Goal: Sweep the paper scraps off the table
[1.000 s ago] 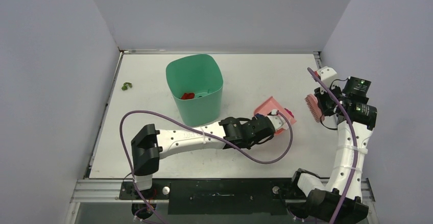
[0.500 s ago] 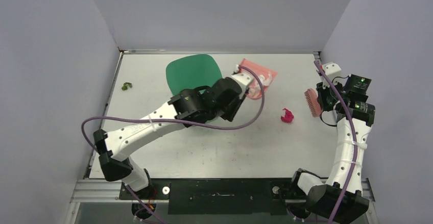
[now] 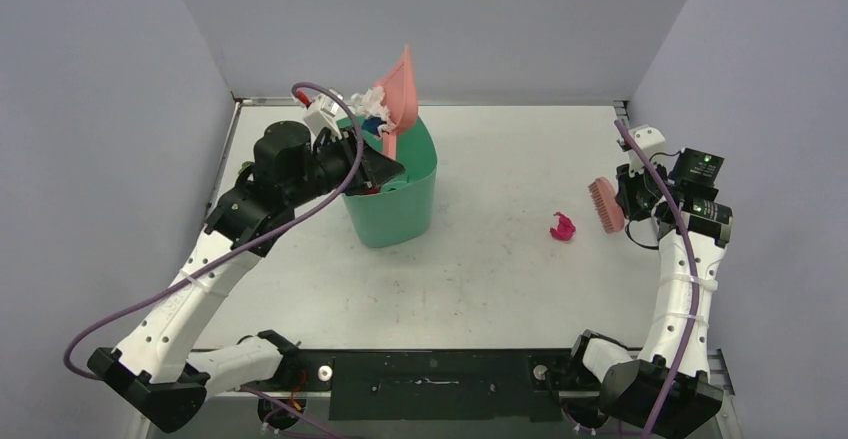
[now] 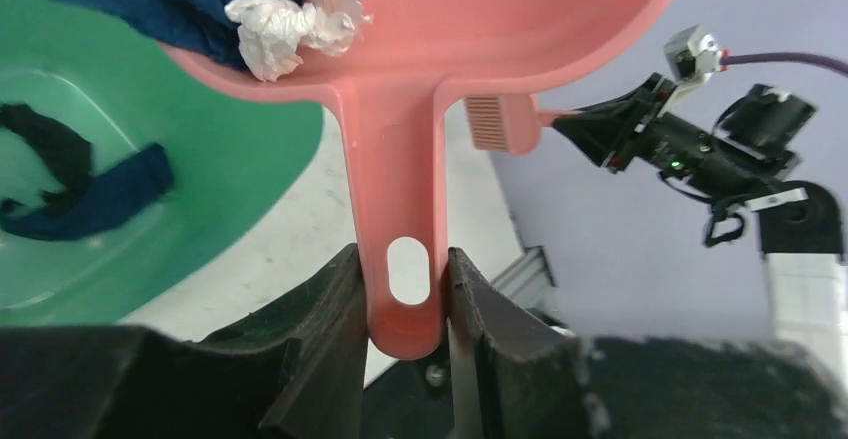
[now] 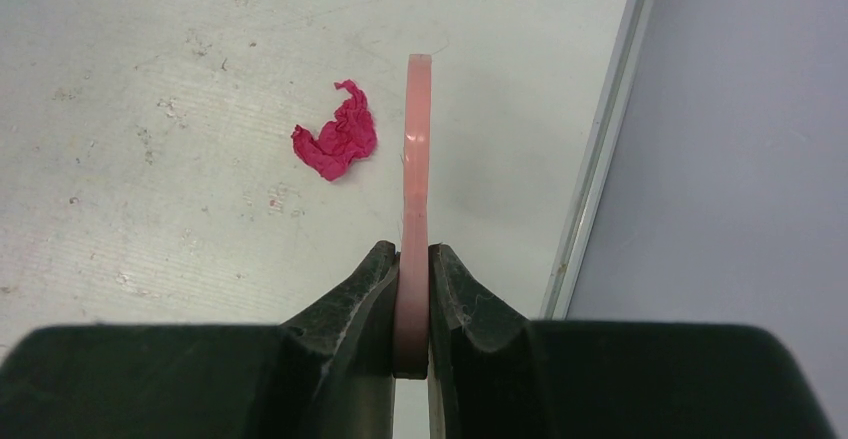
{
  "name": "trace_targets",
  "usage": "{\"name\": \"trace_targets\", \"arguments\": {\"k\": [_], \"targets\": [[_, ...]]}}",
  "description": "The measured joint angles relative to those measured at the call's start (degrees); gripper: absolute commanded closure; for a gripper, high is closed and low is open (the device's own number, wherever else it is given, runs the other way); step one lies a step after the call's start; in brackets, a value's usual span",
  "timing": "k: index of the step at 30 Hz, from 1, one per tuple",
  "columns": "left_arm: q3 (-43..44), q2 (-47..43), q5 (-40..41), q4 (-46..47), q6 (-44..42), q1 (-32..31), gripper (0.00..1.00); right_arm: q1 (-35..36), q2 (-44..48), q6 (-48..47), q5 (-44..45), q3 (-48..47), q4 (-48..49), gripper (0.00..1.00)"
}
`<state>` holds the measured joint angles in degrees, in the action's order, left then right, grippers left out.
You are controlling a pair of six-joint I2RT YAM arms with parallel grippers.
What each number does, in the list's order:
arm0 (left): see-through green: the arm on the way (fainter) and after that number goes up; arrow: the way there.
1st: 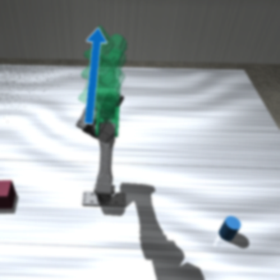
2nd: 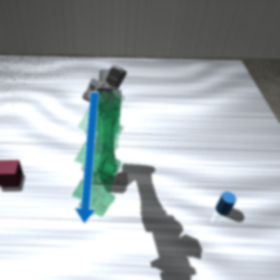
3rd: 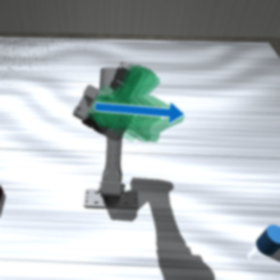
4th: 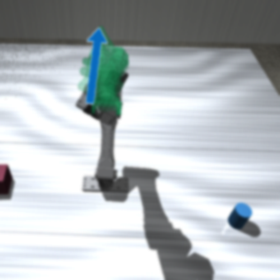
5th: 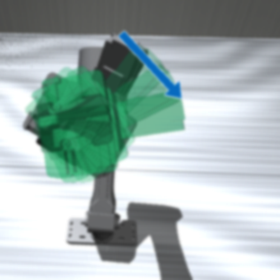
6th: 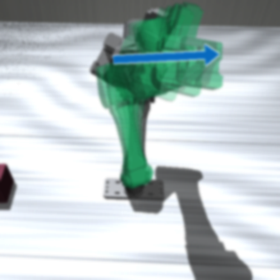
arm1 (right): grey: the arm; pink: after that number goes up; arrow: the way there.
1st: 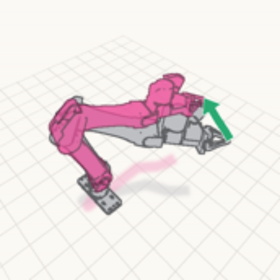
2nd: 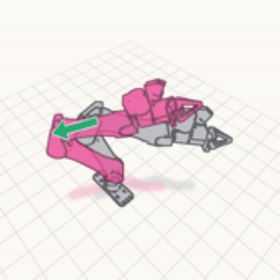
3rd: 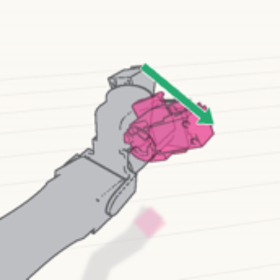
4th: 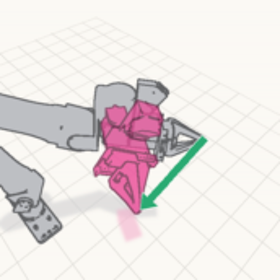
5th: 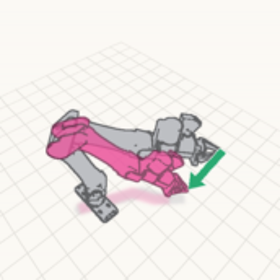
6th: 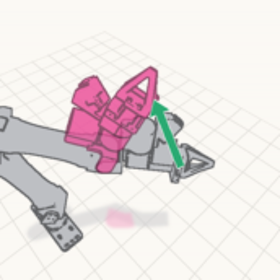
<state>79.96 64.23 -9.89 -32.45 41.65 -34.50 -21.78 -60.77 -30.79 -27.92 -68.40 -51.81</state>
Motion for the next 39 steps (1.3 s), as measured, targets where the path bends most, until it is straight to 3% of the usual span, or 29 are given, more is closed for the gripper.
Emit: {"name": "trace_targets", "arguments": {"k": [5,10,21,27,33,36,39], "targets": [[-14.91,-2.14,-14.43,16.72,17.57,9.01,1.0,-0.04,0.0,-0.07,-0.09,0.0,-0.37,0.95],[-23.54,-2.36,-20.94,27.1,31.56,14.32,1.0,-0.04,0.0,-0.33,-0.2,0.0,-0.98,0.95],[-23.58,-5.09,-25.09,35.71,37.29,14.36,1.0,-0.04,0.0,-0.9,-0.44,0.0,-1.44,0.95],[-23.19,-5.09,-25.09,34.27,34.18,14.36,1.0,-0.04,0.0,-1.09,-0.61,0.0,-1.46,0.95],[-13.66,-4.94,-22.77,20.0,20.41,12.37,1.0,-0.04,-0.04,-1.16,-0.63,0.0,-1.55,0.95],[-5.66,-3.63,-17.64,12.87,10.27,5.55,1.0,-0.04,-0.57,-1.03,-0.85,0.02,-1.53,0.95],[0.57,-1.25,-9.51,7.67,0.11,-6.91,1.0,-0.04,-2.05,-0.57,-1.18,0.02,-1.53,0.95]]}}
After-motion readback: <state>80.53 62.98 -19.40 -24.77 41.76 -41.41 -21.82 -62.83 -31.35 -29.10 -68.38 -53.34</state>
